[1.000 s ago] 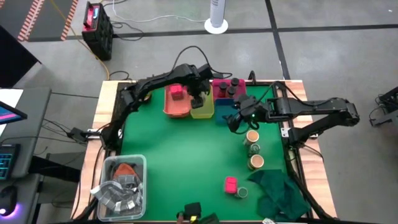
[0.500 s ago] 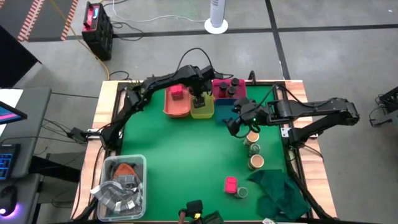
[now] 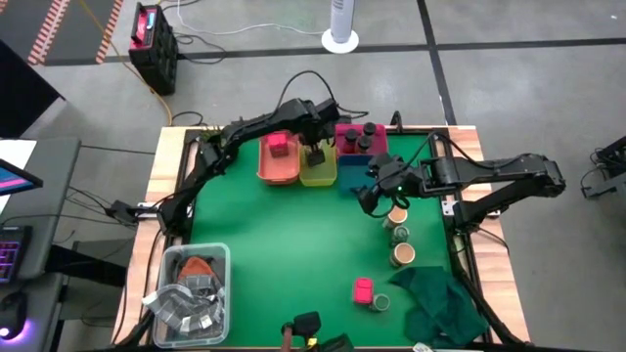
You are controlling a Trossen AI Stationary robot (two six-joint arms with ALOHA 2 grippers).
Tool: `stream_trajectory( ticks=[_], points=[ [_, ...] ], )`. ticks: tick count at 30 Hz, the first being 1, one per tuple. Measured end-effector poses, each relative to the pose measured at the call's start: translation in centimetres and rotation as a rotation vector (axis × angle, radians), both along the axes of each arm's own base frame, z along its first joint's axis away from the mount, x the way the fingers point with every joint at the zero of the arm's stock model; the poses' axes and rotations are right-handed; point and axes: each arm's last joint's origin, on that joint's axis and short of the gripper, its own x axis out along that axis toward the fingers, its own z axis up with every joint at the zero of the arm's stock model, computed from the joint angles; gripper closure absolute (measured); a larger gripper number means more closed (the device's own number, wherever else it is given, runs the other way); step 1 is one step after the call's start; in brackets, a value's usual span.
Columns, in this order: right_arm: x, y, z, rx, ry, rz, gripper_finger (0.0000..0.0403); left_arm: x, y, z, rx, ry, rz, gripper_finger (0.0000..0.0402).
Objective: Sort spices by type
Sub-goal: Put the bottom brown seasoning bottle into the yellow bin, then put the top brown seasoning bottle into the yellow bin
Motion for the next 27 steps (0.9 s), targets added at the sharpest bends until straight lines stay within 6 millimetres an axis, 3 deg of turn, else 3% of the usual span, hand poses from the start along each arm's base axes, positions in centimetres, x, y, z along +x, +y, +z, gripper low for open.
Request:
stream_trajectory(
  ticks=[5, 13, 22, 27],
  points=[
    [-0.9, -0.5, -0.7, 0.026, 0.109, -0.036, 0.0038, -0.1, 0.0, 3.2, 0.085, -0.096, 0.019, 0.0021],
    [-2.2, -0.7, -1.7, 0.152, 0.241, -0.086, 0.0038, -1.4, -2.0, 6.7, 0.066, -0.14, 0.062, 0.0021],
    [-4.1, -1.0, -3.0, 0.265, 0.454, -0.137, 0.0038, -1.1, -6.9, 10.2, -0.012, -0.288, 0.027, 0.0021],
    [-4.3, -1.8, -6.5, 0.337, 0.526, -0.138, 0.0038, -0.8, -9.8, 11.5, 0.018, -0.318, 0.036, 0.0021]
  ],
)
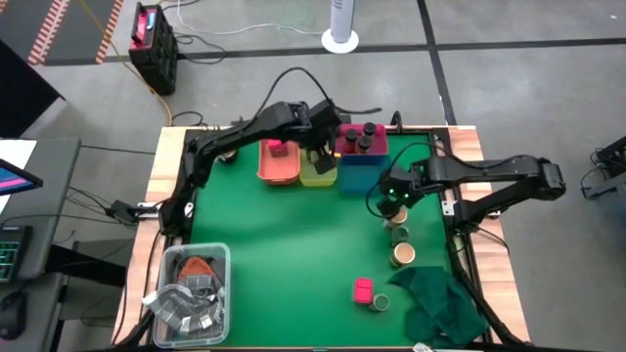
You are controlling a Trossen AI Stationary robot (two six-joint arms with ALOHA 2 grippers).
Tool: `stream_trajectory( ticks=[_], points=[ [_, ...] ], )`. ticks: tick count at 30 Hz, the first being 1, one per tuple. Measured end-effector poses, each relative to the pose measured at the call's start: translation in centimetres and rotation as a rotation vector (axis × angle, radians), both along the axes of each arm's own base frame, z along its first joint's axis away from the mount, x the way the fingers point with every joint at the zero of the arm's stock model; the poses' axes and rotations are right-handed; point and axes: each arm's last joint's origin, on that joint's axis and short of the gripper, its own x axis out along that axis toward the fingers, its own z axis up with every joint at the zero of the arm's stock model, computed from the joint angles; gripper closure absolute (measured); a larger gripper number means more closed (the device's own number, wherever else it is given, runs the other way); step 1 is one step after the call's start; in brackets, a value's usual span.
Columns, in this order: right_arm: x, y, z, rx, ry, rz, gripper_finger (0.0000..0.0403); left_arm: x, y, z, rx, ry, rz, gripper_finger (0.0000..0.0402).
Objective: Sort spices by type
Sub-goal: Put the top brown seasoning bottle into the yellow bin
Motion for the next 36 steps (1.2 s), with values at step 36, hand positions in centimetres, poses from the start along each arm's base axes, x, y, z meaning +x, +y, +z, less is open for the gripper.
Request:
stream_trajectory(
  ticks=[36],
  points=[
    [0.4, 2.1, -8.0, 0.074, 0.038, 0.05, 0.0097, -1.8, -4.0, 0.9, 0.021, 0.127, 0.091, 0.0021]
  ],
)
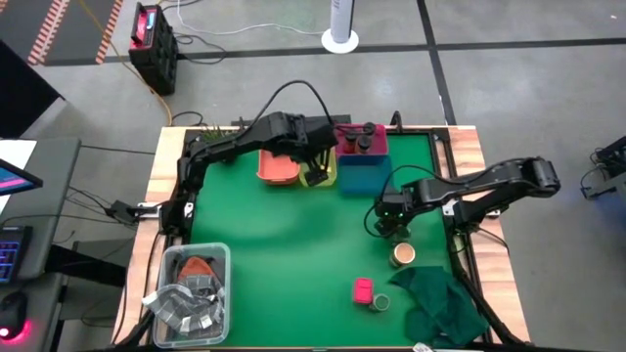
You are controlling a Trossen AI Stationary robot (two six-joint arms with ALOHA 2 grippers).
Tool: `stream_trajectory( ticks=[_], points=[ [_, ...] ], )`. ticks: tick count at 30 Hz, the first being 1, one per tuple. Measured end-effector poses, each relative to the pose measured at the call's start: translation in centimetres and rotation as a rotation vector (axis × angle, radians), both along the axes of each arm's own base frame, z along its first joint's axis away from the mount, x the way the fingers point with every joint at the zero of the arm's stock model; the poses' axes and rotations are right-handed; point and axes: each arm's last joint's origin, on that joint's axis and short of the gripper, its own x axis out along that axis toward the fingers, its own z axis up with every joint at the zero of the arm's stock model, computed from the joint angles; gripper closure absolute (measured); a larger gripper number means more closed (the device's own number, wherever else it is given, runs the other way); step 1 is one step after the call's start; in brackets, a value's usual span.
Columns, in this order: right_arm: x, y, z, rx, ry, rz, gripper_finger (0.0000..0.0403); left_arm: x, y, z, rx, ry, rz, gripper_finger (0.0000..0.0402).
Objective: Sort spices by type
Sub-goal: Put the top brown seasoning bottle into the yellow bin
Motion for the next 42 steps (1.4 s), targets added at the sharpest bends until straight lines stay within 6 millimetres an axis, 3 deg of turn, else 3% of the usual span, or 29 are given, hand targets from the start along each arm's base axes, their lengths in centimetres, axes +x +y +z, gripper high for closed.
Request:
stream_trajectory(
  ticks=[7, 14, 19, 24, 30, 36, 42],
  points=[
    [0.9, -0.2, 0.9, -0.002, -0.026, 0.039, 0.0097, -0.6, 1.0, -0.1, 0.029, 0.066, -0.052, 0.0021],
    [3.2, -0.9, 5.5, -0.041, -0.184, 0.126, 0.0097, -1.2, 0.0, -1.2, 0.013, 0.175, -0.11, 0.0023],
    [4.2, -2.1, 8.9, -0.075, -0.293, 0.112, 0.0097, -1.7, -1.1, -3.4, 0.032, 0.075, -0.167, 0.0033],
    [4.7, -3.1, 10.5, -0.116, -0.361, 0.116, 0.0097, -6.0, -1.4, -5.7, 0.022, -0.058, -0.079, 0.0043],
    [6.7, -5.0, 11.2, -0.152, -0.546, 0.092, 0.0097, -12.1, -2.0, -6.0, -0.009, -0.316, 0.097, 0.0044],
    [10.1, -7.8, 10.0, -0.172, -0.545, 0.109, 0.0097, -16.5, -2.9, -4.7, 0.061, -0.527, 0.185, 0.0045],
    [14.7, -10.7, 9.7, -0.212, -0.501, 0.148, 0.0097, -18.8, -3.2, -4.6, 0.107, -0.54, 0.224, 0.0045]
  ],
)
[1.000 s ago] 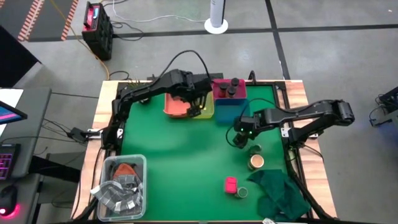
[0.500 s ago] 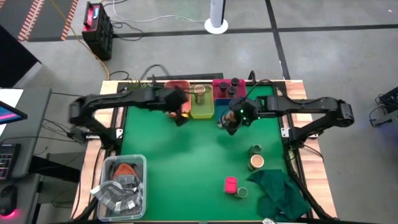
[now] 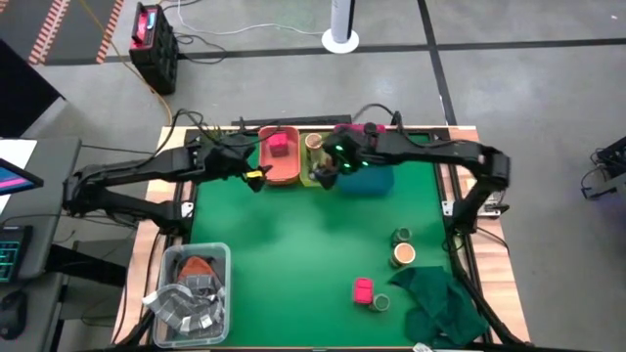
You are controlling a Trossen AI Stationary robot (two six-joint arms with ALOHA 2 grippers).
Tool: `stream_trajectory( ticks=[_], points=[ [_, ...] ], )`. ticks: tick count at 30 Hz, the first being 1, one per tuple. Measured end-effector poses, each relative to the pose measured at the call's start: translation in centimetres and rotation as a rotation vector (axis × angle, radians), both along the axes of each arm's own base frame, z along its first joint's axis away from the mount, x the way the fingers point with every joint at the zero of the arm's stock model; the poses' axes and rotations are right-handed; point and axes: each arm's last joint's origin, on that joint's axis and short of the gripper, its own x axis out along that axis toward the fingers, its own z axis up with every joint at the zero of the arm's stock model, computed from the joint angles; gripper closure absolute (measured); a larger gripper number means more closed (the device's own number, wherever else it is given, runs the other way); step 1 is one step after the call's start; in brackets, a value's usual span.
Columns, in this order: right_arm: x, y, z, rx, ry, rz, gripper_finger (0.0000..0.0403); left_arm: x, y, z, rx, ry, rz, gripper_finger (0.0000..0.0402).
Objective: Sort spices by type
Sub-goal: Put the top brown seasoning bottle into the yellow bin, then put the brown seasoning bottle into the yellow bin
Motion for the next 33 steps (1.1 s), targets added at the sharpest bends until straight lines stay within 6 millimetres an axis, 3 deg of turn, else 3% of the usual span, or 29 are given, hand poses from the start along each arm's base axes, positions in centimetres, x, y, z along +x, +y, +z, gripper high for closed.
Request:
stream_trajectory(
  ticks=[9, 14, 17, 21, 27, 33],
  points=[
    [4.1, -4.9, -4.5, 0.051, 0.208, -0.097, 0.0084, 0.2, 0.1, -0.3, -0.012, 0.01, 0.007, 0.0045],
    [5.0, -5.6, -6.1, 0.07, 0.265, -0.092, 0.0042, 0.2, 0.0, -0.3, -0.035, -0.003, -0.006, 0.0045],
    [5.1, -5.6, -6.1, 0.071, 0.269, -0.089, 0.0027, 0.2, 0.0, -0.3, -0.02, 0.016, -0.04, 0.0045],
    [4.8, -5.5, -4.6, 0.069, 0.267, -0.092, 0.0022, 0.3, 0.0, -0.3, 0.001, 0.033, -0.058, 0.0045],
    [2.6, -4.2, 0.1, -0.014, 0.278, -0.111, 0.0025, 0.3, 0.0, -0.2, 0.023, 0.039, -0.079, 0.0045],
    [-1.4, 1.0, 2.9, 0.005, 0.38, -0.006, 0.0029, 0.3, -0.1, -0.2, 0.009, 0.035, -0.069, 0.0045]
  ],
)
